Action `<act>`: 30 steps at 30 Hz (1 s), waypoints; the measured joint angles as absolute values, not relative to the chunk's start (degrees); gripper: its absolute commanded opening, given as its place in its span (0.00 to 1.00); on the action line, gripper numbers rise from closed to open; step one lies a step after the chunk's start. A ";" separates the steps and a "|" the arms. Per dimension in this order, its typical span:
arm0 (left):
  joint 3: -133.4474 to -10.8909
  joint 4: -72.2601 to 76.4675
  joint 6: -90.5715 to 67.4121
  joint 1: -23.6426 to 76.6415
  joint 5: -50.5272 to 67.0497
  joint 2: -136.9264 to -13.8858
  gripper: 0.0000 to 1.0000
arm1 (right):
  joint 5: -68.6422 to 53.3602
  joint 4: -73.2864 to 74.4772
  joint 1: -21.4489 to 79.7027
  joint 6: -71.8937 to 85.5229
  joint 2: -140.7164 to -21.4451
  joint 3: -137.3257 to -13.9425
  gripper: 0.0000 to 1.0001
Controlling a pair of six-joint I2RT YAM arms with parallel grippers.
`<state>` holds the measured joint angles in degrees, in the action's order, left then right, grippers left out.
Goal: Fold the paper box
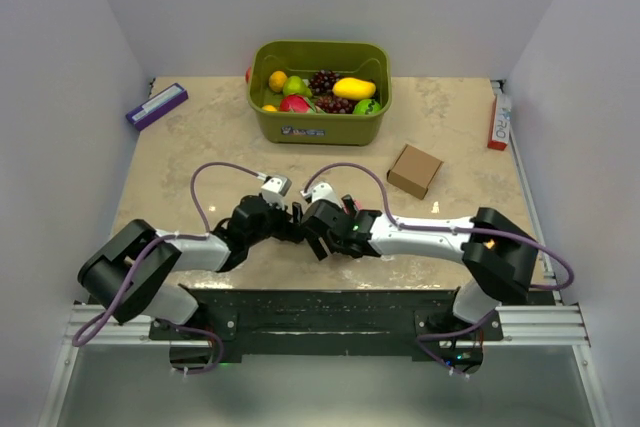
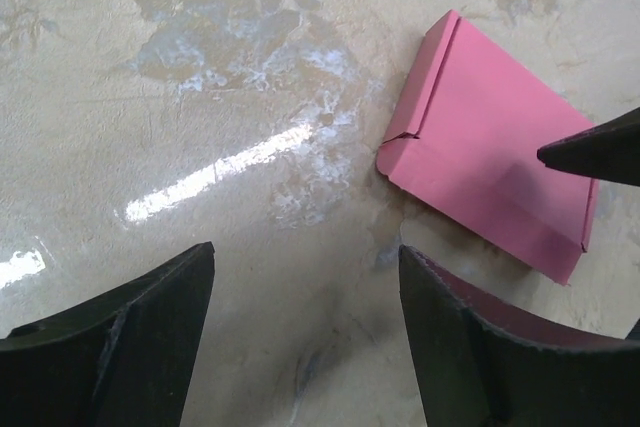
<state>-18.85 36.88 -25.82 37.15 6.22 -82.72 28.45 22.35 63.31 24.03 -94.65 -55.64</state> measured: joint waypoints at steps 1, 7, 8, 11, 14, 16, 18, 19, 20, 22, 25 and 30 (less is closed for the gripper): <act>-18.85 36.93 -25.96 37.15 6.22 -82.26 0.80 | 27.27 22.28 63.05 24.08 -93.49 -55.64 0.93; -18.85 37.17 -26.00 37.26 6.74 -81.14 0.79 | 23.09 22.06 58.46 24.29 -85.78 -55.66 0.94; -18.85 37.15 -26.00 37.26 6.94 -81.08 0.79 | 22.94 22.31 57.32 24.16 -85.69 -55.66 0.95; -18.85 36.77 -25.96 37.26 7.31 -80.66 0.81 | 21.45 22.92 53.41 22.98 -86.08 -55.42 0.99; -18.87 35.68 -25.85 37.26 7.51 -79.77 0.84 | 19.86 22.90 50.52 21.28 -86.11 -54.70 0.99; -18.87 35.29 -25.71 37.26 7.79 -79.46 0.84 | 18.98 22.72 50.26 20.21 -86.24 -54.39 0.99; -18.98 34.89 -25.47 37.26 8.54 -79.46 0.82 | 18.20 22.48 50.35 19.27 -86.54 -54.13 0.99; -19.18 34.70 -25.36 37.26 8.95 -79.55 0.82 | 17.91 22.31 50.35 18.79 -87.00 -54.08 0.99; -19.55 34.70 -25.30 37.26 9.52 -79.90 0.81 | 17.45 22.17 50.35 18.33 -87.77 -54.08 0.99; -21.02 34.68 -25.26 37.26 10.83 -81.38 0.80 | 17.10 22.06 50.22 17.67 -89.60 -54.06 0.99; -23.86 34.94 -25.28 37.26 12.78 -84.29 0.77 | 16.97 22.04 50.15 17.12 -92.01 -53.98 0.99; -27.64 35.00 -24.88 37.26 15.00 -88.47 0.69 | 17.47 21.78 49.78 16.75 -92.53 -54.00 0.99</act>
